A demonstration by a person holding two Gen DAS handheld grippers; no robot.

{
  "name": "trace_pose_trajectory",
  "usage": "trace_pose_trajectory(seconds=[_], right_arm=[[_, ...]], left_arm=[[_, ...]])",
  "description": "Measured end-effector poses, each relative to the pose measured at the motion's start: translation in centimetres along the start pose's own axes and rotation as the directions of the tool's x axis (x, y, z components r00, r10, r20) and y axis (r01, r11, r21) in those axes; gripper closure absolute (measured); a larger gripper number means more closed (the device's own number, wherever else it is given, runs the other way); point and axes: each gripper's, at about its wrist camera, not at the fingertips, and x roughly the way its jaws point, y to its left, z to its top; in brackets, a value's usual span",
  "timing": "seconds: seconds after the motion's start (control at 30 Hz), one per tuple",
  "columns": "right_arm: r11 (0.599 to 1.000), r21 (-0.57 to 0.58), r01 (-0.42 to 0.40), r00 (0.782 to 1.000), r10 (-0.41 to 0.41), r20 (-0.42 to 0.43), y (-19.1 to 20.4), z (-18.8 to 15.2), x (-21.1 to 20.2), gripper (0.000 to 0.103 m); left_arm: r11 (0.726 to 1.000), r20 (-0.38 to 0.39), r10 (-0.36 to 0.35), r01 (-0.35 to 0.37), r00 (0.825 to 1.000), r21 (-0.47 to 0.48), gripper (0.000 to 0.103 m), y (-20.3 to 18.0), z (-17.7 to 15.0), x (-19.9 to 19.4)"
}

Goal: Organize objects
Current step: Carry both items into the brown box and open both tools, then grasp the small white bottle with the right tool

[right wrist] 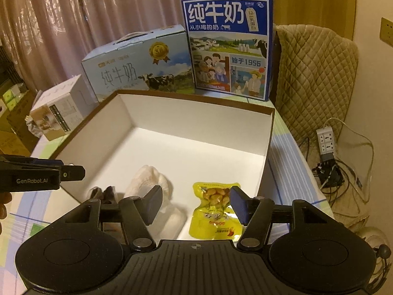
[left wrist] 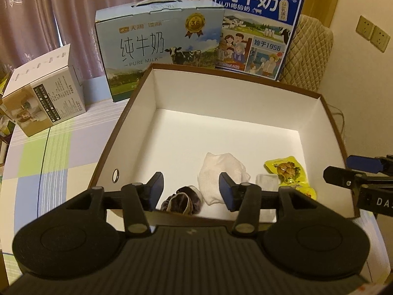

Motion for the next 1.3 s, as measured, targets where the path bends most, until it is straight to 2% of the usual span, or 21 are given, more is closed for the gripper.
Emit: trace_pose_trajectory(seconds=[0.23,0.37,0.5,0.67,0.87,1.03,1.17,1.3], right_arm=[[0.998,0.027,-0.056,0.997,0.055,0.063,0.8,-1.0,-3.4,0.045],[0.994,0.04,-0.098,0.991,0.094,0.091,1.5,-2.0,-5.2,0.045],[0.987,0.036,-0.157,0.985,0.154,0.079,2.3,-3.2,-6.1,0.045],[0.982,0.012,-0.19,0.982,0.189,0.016,3.6,-5.4,-6.2,0.045],[0.978,0.017,-0.208,0.975,0.208,-0.078,4.6,-9.0,-5.1,0.045],[0.974,0.056,-0.221,0.957,0.228,-0.182,5.6,-11.9,-3.8,0.045],[0.973,0.018,-0.23,0.939,0.227,-0.259,7.5,-13.7,-2.8,0.045],[0.976,-0.009,-0.219,0.928,0.206,-0.312,9.0,-15.5,-1.7,0.045]], left_arm=[[0.999,0.051,-0.009,0.01,0.999,-0.032,0.041,1.2,-1.6,-3.9],[0.998,0.075,0.008,-0.004,0.997,-0.062,0.037,2.6,-3.6,-6.5],[0.993,0.08,0.034,-0.025,0.996,-0.116,0.035,4.4,-6.0,-8.5],[0.984,0.062,0.069,-0.058,0.996,-0.168,0.035,6.4,-9.9,-10.5],[0.961,-0.006,0.111,-0.109,0.994,-0.255,0.035,8.2,-14.7,-11.2],[0.94,-0.066,0.108,-0.124,0.992,-0.319,0.035,8.6,-18.0,-10.8],[0.926,-0.108,0.1,-0.132,0.989,-0.353,0.035,8.7,-20.1,-10.5],[0.93,-0.135,0.099,-0.14,0.986,-0.341,0.035,8.0,-21.0,-10.0]])
